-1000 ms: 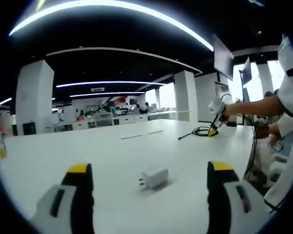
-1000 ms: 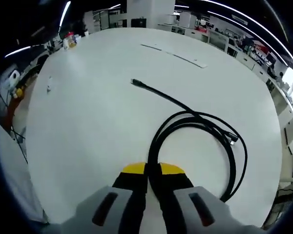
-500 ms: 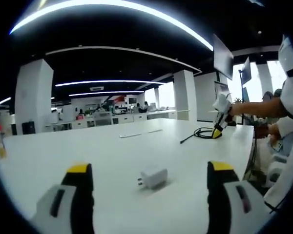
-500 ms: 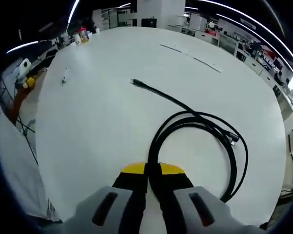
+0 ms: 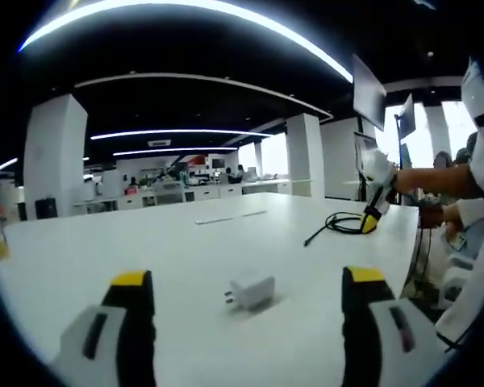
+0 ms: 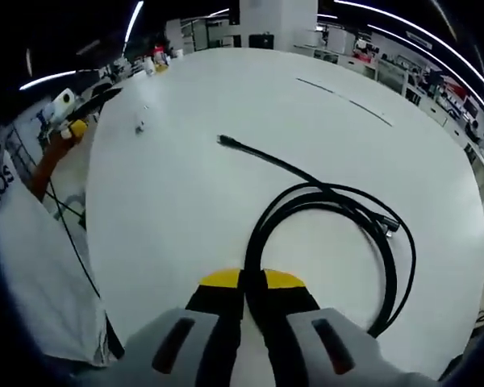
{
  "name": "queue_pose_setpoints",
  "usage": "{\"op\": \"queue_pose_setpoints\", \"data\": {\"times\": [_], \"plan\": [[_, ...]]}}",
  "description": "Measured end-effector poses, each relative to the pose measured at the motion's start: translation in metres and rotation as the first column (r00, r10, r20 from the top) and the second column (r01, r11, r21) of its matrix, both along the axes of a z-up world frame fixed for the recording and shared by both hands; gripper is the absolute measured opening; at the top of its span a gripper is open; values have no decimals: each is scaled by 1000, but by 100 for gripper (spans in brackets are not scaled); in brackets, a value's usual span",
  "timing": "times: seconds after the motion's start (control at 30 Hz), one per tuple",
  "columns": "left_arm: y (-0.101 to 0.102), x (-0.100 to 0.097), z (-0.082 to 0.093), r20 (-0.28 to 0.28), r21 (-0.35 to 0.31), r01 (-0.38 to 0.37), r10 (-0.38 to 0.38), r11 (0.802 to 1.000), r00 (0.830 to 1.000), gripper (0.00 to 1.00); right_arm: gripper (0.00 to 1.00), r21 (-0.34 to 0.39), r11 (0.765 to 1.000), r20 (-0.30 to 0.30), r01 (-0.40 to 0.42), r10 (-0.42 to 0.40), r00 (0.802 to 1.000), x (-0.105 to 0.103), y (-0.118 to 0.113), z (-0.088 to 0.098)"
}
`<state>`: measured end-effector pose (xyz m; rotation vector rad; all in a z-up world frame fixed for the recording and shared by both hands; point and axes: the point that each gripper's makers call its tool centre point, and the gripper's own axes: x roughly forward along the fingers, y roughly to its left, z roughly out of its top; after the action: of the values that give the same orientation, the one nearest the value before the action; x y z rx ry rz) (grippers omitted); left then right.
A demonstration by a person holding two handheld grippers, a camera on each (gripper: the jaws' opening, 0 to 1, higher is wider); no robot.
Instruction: Plug the desk Type‑C cable into the charger adapter.
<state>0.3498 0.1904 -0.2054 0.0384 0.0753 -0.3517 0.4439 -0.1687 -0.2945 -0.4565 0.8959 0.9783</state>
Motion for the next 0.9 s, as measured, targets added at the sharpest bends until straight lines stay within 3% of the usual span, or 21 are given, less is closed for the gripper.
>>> {"op": "queue_pose_setpoints", "data": {"times": [0.33, 0.9], "plan": [[-3, 0, 0, -1, 0, 9, -9, 1000, 1000, 97, 7, -4, 998, -18, -59, 59, 998, -36, 18, 0], [-6, 1, 1, 2, 5, 15, -15, 1000, 1000, 97, 6, 21, 995, -47, -93, 94, 994, -73, 34, 1]]}}
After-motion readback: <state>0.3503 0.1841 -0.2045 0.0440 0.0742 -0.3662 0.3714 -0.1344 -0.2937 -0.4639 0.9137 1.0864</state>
